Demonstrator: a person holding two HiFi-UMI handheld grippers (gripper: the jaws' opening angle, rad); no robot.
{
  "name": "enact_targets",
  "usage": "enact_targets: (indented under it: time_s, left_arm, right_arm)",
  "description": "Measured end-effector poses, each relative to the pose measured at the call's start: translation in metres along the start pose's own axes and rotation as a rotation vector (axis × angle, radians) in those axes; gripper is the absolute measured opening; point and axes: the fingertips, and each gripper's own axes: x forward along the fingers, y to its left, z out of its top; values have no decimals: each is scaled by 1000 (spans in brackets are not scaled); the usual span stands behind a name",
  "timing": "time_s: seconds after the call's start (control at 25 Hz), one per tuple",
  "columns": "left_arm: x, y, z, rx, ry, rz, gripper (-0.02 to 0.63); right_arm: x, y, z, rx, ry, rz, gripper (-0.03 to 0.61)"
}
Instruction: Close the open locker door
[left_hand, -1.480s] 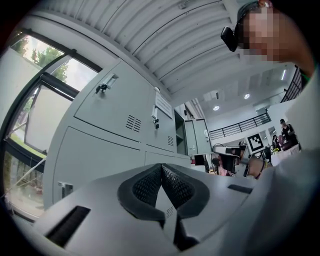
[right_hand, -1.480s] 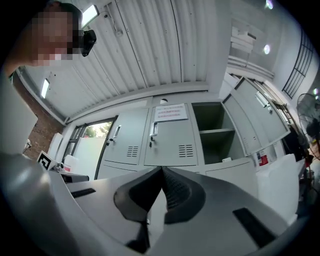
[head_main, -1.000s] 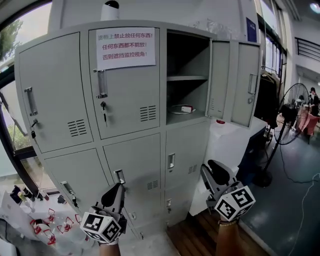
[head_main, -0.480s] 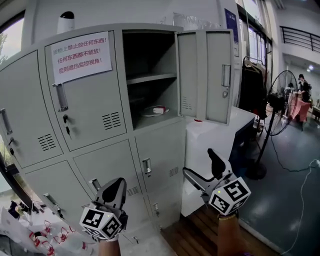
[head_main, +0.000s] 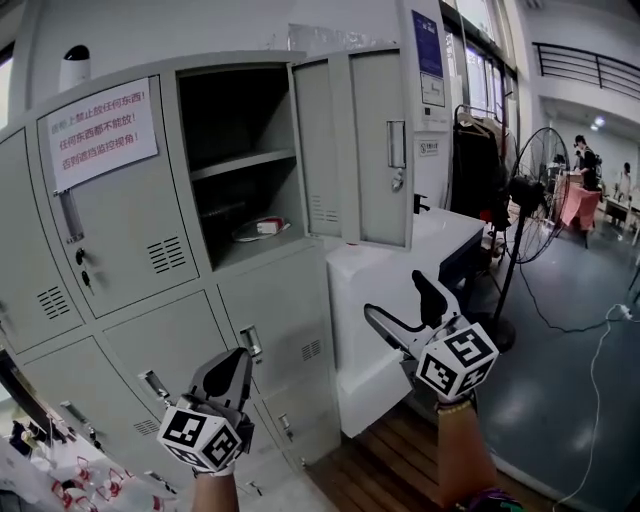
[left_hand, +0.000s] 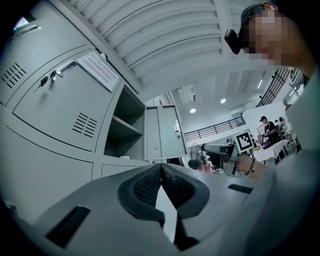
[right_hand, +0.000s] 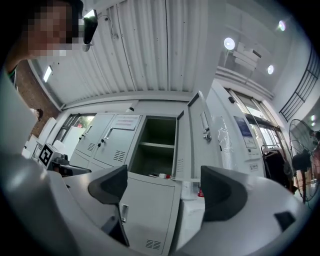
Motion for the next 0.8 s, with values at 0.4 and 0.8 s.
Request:
enact_targets:
  time_s: [0.4, 0.8]
  left_arm:
    - [33, -22, -13, -6, -7, 28, 21]
    - [38, -21, -19, -2, -2, 71, 20]
  right_arm:
    - [18, -71, -10, -11, 37, -14, 436]
    - [49, -114, -20, 10, 49, -49, 426]
